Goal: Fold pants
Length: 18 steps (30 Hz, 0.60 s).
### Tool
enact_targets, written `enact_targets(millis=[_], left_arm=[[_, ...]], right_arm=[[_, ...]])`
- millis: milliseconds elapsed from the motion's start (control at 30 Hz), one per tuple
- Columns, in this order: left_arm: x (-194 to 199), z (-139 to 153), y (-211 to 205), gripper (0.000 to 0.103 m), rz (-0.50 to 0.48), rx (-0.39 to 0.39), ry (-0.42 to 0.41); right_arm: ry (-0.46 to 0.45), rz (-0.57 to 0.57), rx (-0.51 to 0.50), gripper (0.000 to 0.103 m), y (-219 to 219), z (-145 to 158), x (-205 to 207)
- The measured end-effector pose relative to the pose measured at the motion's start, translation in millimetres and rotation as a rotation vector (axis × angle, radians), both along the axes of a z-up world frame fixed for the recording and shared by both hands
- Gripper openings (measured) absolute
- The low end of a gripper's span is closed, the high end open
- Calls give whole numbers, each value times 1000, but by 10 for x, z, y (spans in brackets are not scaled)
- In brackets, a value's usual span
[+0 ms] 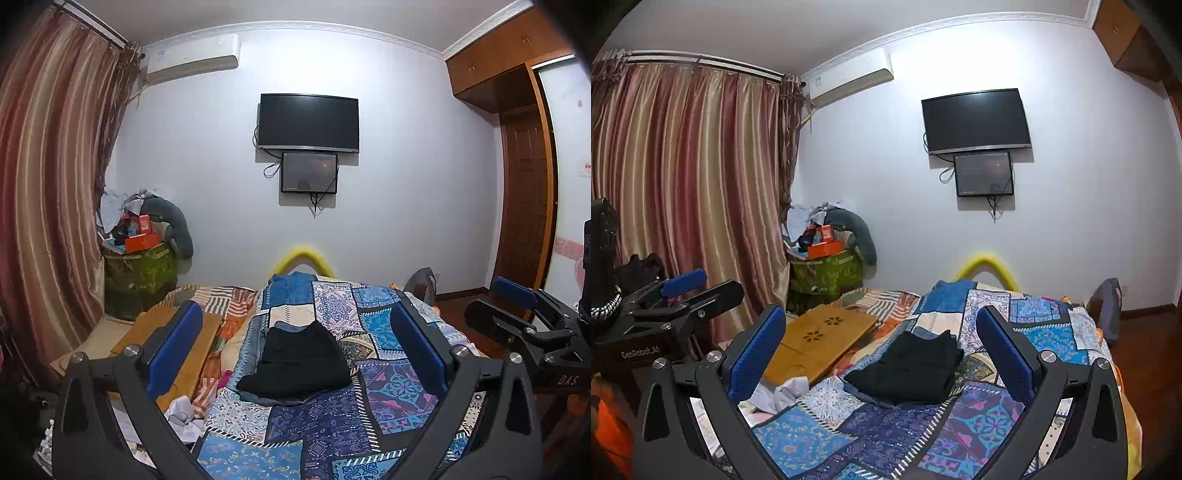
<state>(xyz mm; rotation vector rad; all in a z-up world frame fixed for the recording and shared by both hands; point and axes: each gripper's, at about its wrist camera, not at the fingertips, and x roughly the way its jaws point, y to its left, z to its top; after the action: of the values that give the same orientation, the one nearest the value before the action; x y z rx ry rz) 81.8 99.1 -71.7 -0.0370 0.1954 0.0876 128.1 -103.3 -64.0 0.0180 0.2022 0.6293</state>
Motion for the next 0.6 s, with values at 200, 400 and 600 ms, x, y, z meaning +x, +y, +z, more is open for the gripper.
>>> enact_targets(millis=[200,400,600], left_arm=[[-2,6,4,103,-13,-4,4],[-7,5,1,103,-13,-2,3],[-5,8,10,103,-23,-12,2]], right_arm=[[-1,-3,2,103,-19,-8,1],[-2,-4,8,103,-34,-3,5],[-3,-5,10,103,-41,10,5]])
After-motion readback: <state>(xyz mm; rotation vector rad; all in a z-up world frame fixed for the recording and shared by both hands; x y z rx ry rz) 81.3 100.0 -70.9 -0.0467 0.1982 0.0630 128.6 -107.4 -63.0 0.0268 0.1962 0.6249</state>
